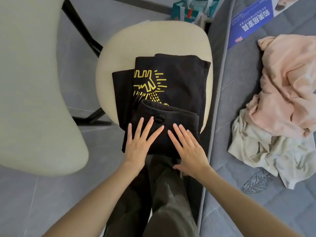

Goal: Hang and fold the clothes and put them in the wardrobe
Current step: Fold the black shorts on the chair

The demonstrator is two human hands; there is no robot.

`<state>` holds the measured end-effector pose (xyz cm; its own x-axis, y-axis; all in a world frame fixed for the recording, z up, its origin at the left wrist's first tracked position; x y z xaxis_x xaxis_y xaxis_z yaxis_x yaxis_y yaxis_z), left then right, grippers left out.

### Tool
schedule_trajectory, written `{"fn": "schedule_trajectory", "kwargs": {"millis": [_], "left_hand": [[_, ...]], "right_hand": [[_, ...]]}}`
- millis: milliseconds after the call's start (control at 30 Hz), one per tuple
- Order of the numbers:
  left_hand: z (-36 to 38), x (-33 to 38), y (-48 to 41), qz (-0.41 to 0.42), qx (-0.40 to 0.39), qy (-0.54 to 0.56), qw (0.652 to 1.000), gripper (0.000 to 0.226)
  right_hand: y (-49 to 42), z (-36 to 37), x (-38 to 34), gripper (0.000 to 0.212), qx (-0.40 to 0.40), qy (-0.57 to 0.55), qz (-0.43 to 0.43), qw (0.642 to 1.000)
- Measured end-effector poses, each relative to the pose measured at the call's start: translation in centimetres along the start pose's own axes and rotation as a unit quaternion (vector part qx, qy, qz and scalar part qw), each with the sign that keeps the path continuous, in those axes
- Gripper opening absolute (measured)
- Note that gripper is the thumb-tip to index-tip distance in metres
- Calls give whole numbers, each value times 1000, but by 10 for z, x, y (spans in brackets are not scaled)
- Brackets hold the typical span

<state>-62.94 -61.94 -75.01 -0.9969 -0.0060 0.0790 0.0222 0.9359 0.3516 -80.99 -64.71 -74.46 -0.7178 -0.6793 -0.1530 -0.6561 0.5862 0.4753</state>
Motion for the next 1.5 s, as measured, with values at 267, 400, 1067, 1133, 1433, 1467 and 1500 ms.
{"fn": "schedule_trajectory", "kwargs": {"millis": [267, 400, 1067, 1133, 1433, 1467, 1500], "left_hand": [[0, -9, -2, 44, 5, -16, 999, 120], [-15, -9, 12, 5, -94, 22, 995, 130], [-127, -37, -51, -187, -51, 302, 933, 33], [-137, -39, -60, -255, 31, 300, 919, 31], [-146, -42, -108, -250, 241, 177, 921, 45], [-141, -32, -112, -188, 232, 162, 941, 43], [-134, -22, -115, -142, 205, 153, 956, 43]], "right_hand": [[-2, -9, 1, 92, 77, -39, -22, 996], [7, -48, 8, 66, 49, -256, -18, 965], [-3, -109, 66, 91, 124, -426, 102, 890], [-15, -119, 77, 69, 187, -485, 126, 845], [-97, -175, 86, 46, 399, -233, 217, 860], [-103, -176, 76, 45, 395, -177, 173, 885], [-110, -171, 66, 45, 365, -143, 135, 910]]}}
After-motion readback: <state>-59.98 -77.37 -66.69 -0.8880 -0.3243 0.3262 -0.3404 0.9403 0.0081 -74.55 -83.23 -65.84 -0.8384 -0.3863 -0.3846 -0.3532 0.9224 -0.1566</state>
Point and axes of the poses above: each hand's wrist, its own y-axis away from the middle knuckle, its own z-axis out of the palm, x = y × z, the point moved 3 cm from there along -y, towards the middle knuckle, and after that the axes turned 5 degrees about -z, right-handed, at the moved point
